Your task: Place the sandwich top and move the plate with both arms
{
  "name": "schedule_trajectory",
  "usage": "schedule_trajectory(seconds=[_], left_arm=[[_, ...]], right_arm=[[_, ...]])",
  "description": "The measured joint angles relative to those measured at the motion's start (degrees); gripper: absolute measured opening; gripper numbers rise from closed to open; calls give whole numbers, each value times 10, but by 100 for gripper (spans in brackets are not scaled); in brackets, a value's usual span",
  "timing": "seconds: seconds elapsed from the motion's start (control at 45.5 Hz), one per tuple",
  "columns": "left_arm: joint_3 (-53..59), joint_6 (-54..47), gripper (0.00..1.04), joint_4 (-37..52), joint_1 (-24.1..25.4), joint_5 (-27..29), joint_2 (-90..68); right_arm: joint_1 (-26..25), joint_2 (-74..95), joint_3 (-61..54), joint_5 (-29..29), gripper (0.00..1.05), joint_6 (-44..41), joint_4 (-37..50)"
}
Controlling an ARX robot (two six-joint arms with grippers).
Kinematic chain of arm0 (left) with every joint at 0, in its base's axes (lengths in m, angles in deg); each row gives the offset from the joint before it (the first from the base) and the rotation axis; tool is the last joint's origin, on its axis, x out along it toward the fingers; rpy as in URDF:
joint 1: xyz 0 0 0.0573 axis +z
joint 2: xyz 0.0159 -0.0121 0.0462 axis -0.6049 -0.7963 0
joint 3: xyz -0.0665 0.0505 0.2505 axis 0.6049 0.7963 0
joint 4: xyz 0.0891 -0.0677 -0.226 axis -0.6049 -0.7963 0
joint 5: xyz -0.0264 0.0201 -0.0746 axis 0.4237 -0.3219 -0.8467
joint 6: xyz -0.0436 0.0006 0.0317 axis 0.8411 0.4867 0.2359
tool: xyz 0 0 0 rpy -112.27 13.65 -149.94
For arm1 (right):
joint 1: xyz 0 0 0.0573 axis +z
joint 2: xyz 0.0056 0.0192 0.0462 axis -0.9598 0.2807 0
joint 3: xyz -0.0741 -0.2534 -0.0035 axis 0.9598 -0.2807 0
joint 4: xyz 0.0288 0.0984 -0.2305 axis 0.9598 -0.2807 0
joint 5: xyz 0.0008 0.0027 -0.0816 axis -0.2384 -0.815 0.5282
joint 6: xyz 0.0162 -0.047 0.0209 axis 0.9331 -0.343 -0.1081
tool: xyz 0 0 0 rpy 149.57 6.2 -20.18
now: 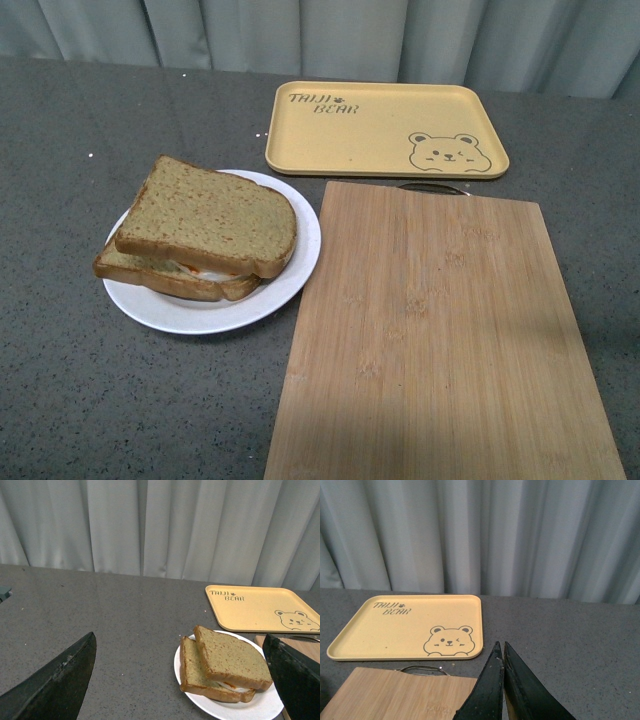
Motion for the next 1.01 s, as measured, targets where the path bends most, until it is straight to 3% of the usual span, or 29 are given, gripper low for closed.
schedule_trajectory(seconds=[0.22, 0.351, 0.571, 1.01], left_arm=[[0, 0, 98, 0, 0, 0, 0], [0, 0, 98, 0, 0, 0, 0], [0, 0, 98, 0, 0, 0, 0], [0, 0, 98, 0, 0, 0, 0]], right_arm=[[-41, -140, -56, -36, 1, -1, -87], [-58, -268, -62, -56, 1, -1, -208], [-110, -371, -82, -105, 1, -1, -289], [-115, -545, -94, -110, 1, -1, -442]])
